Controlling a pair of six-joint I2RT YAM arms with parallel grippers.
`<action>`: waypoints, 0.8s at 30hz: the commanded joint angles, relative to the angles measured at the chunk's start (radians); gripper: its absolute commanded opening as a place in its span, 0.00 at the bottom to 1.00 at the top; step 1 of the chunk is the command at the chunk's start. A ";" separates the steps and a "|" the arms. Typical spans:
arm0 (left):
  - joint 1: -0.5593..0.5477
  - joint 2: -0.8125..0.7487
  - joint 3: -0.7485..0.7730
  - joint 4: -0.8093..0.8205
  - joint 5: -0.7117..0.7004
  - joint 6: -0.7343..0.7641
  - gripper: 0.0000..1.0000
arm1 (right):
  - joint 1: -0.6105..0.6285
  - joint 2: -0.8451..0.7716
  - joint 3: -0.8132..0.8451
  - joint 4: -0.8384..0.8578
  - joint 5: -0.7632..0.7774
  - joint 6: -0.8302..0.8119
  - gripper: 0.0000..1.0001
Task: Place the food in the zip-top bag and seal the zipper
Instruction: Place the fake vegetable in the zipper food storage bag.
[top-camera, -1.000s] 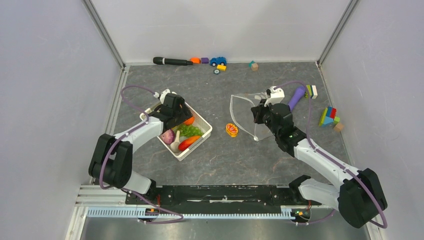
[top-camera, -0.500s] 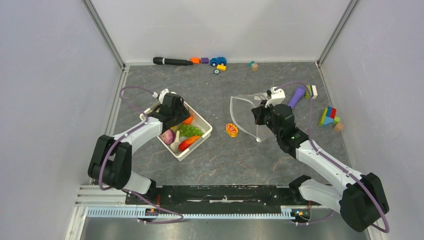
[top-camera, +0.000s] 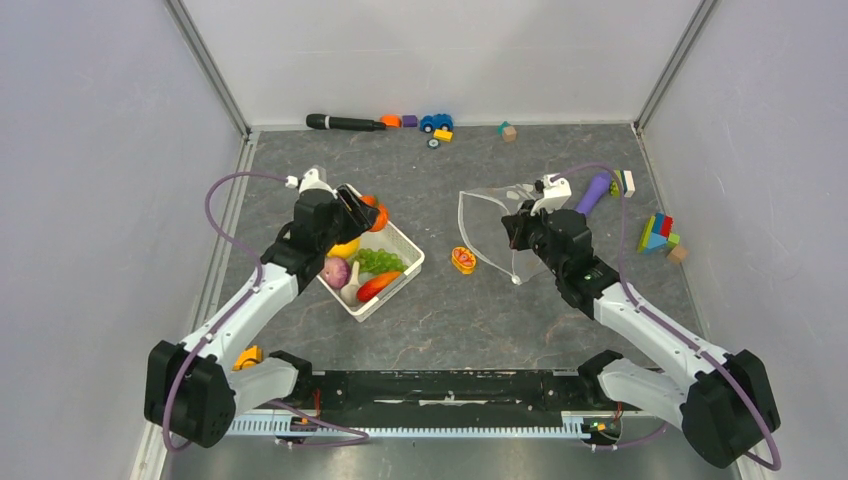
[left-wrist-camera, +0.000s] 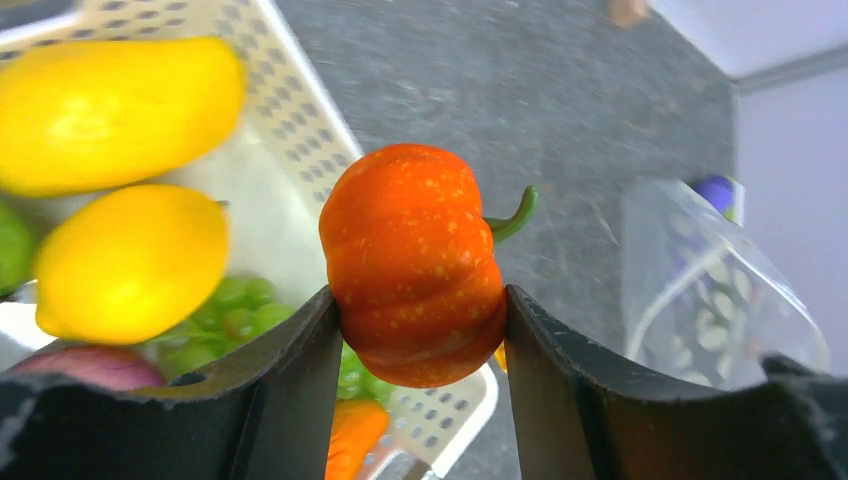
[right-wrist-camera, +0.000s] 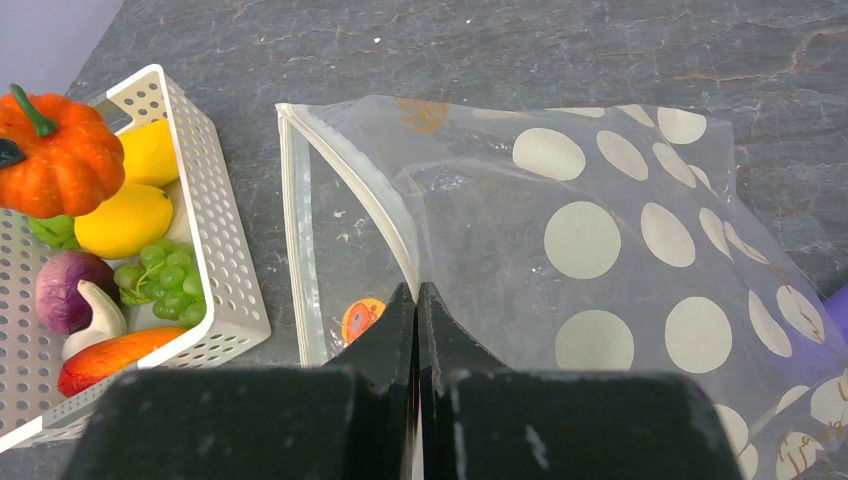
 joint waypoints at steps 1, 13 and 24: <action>-0.002 -0.037 -0.040 0.222 0.323 0.081 0.21 | -0.003 -0.027 -0.007 0.060 -0.036 -0.011 0.00; -0.251 0.019 -0.015 0.539 0.583 0.134 0.22 | -0.003 -0.029 0.013 0.031 -0.058 0.024 0.00; -0.315 0.184 0.069 0.570 0.492 0.115 0.22 | -0.002 -0.058 -0.013 0.071 -0.100 0.176 0.00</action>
